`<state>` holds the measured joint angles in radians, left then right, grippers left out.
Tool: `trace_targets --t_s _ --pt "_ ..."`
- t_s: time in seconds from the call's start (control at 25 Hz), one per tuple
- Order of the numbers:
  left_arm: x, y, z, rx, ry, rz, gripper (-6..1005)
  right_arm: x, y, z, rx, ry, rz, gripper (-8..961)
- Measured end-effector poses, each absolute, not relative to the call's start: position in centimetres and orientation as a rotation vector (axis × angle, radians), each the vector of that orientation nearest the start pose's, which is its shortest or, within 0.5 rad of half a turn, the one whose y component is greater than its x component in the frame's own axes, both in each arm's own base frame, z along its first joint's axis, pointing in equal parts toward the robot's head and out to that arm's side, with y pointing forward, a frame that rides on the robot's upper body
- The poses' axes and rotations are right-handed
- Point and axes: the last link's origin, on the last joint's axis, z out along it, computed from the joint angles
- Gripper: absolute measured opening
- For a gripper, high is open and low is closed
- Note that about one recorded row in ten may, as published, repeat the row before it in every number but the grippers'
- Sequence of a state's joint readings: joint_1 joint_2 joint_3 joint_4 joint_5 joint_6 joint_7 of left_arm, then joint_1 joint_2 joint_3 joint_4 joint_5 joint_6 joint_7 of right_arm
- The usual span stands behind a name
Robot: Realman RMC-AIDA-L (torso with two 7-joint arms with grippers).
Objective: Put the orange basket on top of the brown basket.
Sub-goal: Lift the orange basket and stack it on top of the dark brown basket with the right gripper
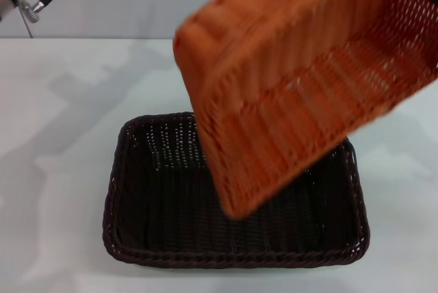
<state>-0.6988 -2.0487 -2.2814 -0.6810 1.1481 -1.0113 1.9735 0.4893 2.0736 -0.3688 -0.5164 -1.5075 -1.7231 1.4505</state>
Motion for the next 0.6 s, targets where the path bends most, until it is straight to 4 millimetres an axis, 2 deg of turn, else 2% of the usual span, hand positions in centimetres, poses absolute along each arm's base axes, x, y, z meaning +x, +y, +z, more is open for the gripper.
trace_targets --t_s 0.16,0.36,0.6 --pt "-16.7 45.9 8.0 -1.960 -0.386 -1.084 862 26.7 31.6 6.0 -2.040 0.773 1.576 193" --pt "-16.5 46.4 7.5 -1.964 -0.404 -1.078 862 28.1 29.3 3.7 -1.960 0.860 1.621 205" --pt "-16.1 46.8 6.7 -1.978 -0.419 -1.064 862 28.7 27.3 1.0 -1.865 0.962 1.663 220"
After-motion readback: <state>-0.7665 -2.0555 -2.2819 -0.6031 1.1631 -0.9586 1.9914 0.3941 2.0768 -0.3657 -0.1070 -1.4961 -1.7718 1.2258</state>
